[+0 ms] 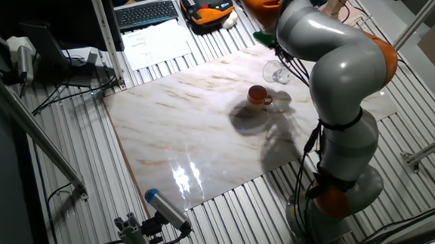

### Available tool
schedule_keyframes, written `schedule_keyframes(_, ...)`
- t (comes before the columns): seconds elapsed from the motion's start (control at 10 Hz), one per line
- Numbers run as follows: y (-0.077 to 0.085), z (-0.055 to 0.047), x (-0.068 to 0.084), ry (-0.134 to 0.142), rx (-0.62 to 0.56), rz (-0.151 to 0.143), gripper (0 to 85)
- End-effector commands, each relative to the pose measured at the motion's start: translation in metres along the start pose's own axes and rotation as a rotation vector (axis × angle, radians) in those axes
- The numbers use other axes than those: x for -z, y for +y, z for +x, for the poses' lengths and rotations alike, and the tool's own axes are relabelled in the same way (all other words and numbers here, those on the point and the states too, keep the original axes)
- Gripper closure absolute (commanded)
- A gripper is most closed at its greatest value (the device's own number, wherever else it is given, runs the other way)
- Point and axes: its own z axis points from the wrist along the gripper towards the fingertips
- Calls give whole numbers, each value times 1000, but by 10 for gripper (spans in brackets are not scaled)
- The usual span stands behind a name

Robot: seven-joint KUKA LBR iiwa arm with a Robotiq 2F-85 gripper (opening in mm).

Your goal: Pour the water from one cup into another empty cup

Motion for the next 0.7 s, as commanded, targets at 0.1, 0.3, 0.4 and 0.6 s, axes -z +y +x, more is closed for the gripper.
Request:
schedule_keyframes(0.1, 2, 1, 1, -10, -6, 5, 850)
schedule_keyframes(0.3, 2, 1, 1, -30, -14, 8, 850)
schedule_keyframes(0.4, 1, 1, 2, -51, -18, 20, 850)
schedule_keyframes(0.6, 1, 0, 2, -59, -20, 25, 850)
